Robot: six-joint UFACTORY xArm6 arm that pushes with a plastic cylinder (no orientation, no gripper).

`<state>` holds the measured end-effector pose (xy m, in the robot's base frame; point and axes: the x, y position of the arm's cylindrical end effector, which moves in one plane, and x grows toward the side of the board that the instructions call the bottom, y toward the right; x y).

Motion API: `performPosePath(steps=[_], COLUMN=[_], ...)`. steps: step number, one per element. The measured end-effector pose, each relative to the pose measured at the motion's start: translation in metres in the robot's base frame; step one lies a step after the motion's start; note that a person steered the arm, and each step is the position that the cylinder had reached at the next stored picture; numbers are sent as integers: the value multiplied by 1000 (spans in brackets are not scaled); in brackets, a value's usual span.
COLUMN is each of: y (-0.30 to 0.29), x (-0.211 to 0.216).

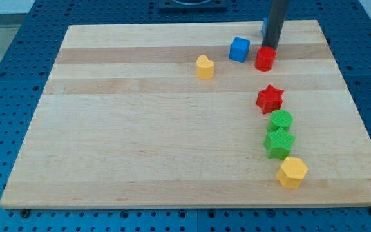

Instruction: Nudge the blue triangle a bit up

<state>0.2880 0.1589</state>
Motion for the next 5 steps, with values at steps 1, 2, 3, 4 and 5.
performPosePath(steps=[1, 2, 3, 4, 5], y=[-40, -86, -89, -45, 23], x=[-3, -6, -6, -13, -29])
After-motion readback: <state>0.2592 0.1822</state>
